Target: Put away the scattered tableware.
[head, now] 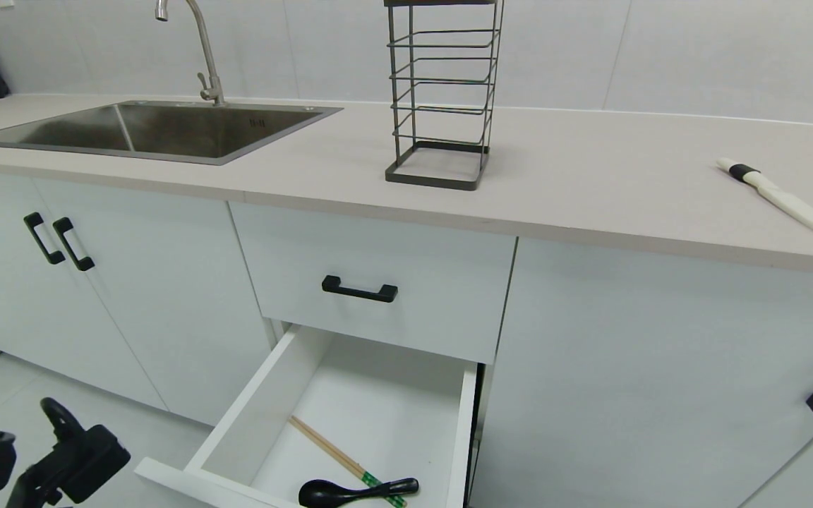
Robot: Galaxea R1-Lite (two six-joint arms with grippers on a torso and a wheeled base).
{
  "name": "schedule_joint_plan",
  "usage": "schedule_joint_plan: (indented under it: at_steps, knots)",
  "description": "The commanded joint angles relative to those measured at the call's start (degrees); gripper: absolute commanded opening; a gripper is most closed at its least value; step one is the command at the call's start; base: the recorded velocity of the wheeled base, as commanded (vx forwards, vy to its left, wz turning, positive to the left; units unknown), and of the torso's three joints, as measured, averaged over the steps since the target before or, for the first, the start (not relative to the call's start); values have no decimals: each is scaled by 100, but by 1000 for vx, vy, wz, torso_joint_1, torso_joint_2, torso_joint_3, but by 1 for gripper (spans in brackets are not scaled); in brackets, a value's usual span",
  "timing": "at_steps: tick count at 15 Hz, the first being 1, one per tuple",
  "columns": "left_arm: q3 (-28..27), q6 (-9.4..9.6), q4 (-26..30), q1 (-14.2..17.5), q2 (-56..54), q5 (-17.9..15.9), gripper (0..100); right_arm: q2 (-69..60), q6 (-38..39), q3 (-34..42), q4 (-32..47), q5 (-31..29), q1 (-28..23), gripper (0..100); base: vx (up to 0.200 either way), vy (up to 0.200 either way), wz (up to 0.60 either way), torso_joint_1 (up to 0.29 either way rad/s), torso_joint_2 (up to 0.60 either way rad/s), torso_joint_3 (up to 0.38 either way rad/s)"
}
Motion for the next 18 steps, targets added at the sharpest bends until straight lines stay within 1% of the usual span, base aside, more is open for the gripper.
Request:
schedule_joint_plan:
  at_steps: [1, 2, 5, 6, 7, 10, 12, 15, 18]
  knots:
    - [48, 1, -66, 1, 367, 111, 100, 18, -1, 1, 0, -2, 2, 100, 0, 0, 0, 0, 0, 0]
    - [48, 10, -162, -8, 420, 155, 100, 18, -1, 1, 0, -2, 2, 100, 0, 0, 0, 0, 0, 0]
    - [48, 247, -382, -131, 710, 173, 100, 18, -1, 1, 0, -2, 2, 100, 0, 0, 0, 0, 0, 0]
    - [48, 379, -549, -166, 965, 181, 100, 18, -1, 1, 0, -2, 2, 100, 0, 0, 0, 0, 0, 0]
    - [66, 414, -742, -166, 1132, 181, 100, 18, -1, 1, 0, -2, 2, 100, 0, 0, 0, 0, 0, 0]
    - [83, 414, -1235, -157, 1492, 190, 100, 18, -1, 1, 0, -2, 2, 100, 0, 0, 0, 0, 0, 0]
    - [83, 414, -1410, -166, 1686, 261, 100, 18, -1, 1, 0, -2, 2, 100, 0, 0, 0, 0, 0, 0]
    - [83, 414, -1771, -175, 1976, 278, 100, 18, -1, 1, 0, -2, 2, 100, 0, 0, 0, 0, 0, 0]
    - [83, 414, -2368, -175, 2371, 278, 100, 18, -1, 1, 0, -2, 2, 100, 0, 0, 0, 0, 0, 0]
